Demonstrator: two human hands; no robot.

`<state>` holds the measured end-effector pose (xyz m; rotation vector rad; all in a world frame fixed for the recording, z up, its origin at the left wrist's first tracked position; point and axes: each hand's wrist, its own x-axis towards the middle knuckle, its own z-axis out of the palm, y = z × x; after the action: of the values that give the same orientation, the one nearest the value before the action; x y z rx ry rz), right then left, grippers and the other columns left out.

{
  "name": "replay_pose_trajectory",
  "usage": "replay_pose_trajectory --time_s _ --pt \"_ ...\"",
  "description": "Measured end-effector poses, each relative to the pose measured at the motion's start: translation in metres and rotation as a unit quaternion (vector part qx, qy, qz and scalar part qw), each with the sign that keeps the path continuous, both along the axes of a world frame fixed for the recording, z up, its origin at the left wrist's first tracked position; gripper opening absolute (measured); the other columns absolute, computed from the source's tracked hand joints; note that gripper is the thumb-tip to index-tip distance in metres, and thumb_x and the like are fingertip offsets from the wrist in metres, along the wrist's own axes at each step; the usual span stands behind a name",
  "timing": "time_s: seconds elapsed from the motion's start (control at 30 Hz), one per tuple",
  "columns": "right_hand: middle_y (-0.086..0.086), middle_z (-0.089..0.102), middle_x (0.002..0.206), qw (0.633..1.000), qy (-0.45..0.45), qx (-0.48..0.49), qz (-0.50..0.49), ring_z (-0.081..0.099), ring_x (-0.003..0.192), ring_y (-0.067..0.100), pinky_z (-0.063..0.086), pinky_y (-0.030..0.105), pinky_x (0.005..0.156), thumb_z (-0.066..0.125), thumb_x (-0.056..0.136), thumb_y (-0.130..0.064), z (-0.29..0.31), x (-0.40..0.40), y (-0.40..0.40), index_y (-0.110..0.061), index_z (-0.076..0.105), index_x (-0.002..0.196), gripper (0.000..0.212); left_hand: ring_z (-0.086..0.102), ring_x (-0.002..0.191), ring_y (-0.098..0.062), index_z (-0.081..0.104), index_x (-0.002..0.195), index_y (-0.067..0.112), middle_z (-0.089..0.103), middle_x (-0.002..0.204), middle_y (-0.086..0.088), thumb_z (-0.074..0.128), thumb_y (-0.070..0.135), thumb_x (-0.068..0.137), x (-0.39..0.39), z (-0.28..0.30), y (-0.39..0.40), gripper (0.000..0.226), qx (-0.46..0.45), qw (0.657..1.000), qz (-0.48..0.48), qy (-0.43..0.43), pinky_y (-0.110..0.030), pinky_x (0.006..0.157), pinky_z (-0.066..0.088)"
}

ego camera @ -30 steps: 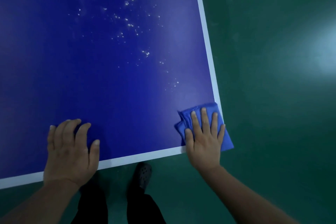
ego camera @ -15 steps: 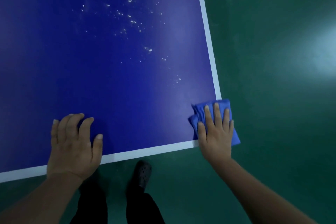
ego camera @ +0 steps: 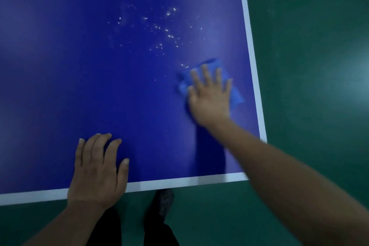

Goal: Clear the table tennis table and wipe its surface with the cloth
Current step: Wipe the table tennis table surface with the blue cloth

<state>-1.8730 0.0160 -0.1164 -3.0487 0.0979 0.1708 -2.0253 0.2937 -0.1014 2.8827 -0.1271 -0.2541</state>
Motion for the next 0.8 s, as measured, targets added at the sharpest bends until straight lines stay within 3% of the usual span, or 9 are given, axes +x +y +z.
replay_pose_trajectory --time_s 0.07,0.17,0.37,0.47,0.63,0.7,0.8 --pt "-0.006 0.011 0.167 0.996 0.025 0.002 -0.089 0.003 0.153 0.029 0.002 0.061 0.12 0.018 0.1 -0.05 0.003 0.028 -0.057 -0.036 0.021 0.157 0.059 0.04 0.129 -0.043 0.056 0.124 -0.003 0.045 0.132 -0.022 0.037 0.039 0.09 0.001 0.0 0.001 0.058 0.001 1.0 -0.002 -0.002 -0.055 0.121 0.011" --pt "-0.007 0.007 0.167 0.991 0.019 0.028 -0.133 -0.001 0.153 0.028 0.001 0.059 0.121 0.021 0.102 -0.049 0.007 0.017 -0.084 -0.036 0.015 0.157 0.057 0.04 0.13 -0.043 0.055 0.125 -0.002 0.045 0.132 -0.022 0.036 0.039 0.091 0.001 -0.001 0.002 0.057 0.002 1.0 -0.007 0.002 -0.056 0.121 0.011" --pt "-0.001 0.021 0.165 0.998 0.03 -0.005 -0.061 0.011 0.152 0.035 0.013 0.062 0.118 0.02 0.102 -0.051 0.009 -0.155 -0.049 -0.031 0.027 0.155 0.057 0.039 0.131 -0.042 0.056 0.124 -0.001 0.044 0.133 -0.022 0.034 0.04 0.091 0.0 -0.002 0.003 0.057 0.008 1.0 -0.009 0.013 -0.055 0.121 0.01" --pt "0.0 0.022 0.164 0.998 0.038 0.004 -0.041 0.013 0.151 0.036 0.013 0.063 0.118 0.022 0.1 -0.051 0.007 -0.096 -0.064 -0.032 0.029 0.154 0.058 0.04 0.129 -0.042 0.057 0.123 -0.002 0.047 0.132 -0.022 0.035 0.04 0.091 0.001 -0.003 0.003 0.057 0.001 1.0 -0.011 0.005 -0.057 0.12 0.012" --pt "-0.009 0.007 0.167 0.992 0.022 0.03 -0.119 -0.001 0.153 0.028 -0.001 0.06 0.12 0.023 0.101 -0.051 0.007 0.054 -0.077 -0.038 0.017 0.157 0.058 0.041 0.128 -0.043 0.056 0.124 -0.003 0.046 0.131 -0.023 0.035 0.04 0.091 0.0 -0.006 0.003 0.057 0.008 1.0 -0.013 -0.017 -0.06 0.118 0.015" --pt "-0.01 0.006 0.167 0.993 0.02 0.027 -0.111 -0.002 0.153 0.026 -0.001 0.059 0.12 0.023 0.102 -0.051 0.005 0.053 -0.078 -0.038 0.016 0.157 0.057 0.04 0.129 -0.043 0.055 0.124 -0.003 0.046 0.132 -0.023 0.035 0.039 0.091 0.001 -0.007 0.003 0.057 0.007 1.0 -0.015 -0.019 -0.06 0.118 0.016" --pt "-0.008 0.012 0.166 0.996 0.016 0.007 -0.091 0.002 0.153 0.028 0.004 0.06 0.12 0.022 0.1 -0.052 0.005 -0.019 -0.081 -0.038 0.02 0.156 0.058 0.04 0.13 -0.043 0.055 0.124 -0.002 0.046 0.132 -0.023 0.035 0.039 0.091 0.0 -0.006 0.004 0.057 0.004 1.0 -0.013 -0.02 -0.059 0.119 0.014"
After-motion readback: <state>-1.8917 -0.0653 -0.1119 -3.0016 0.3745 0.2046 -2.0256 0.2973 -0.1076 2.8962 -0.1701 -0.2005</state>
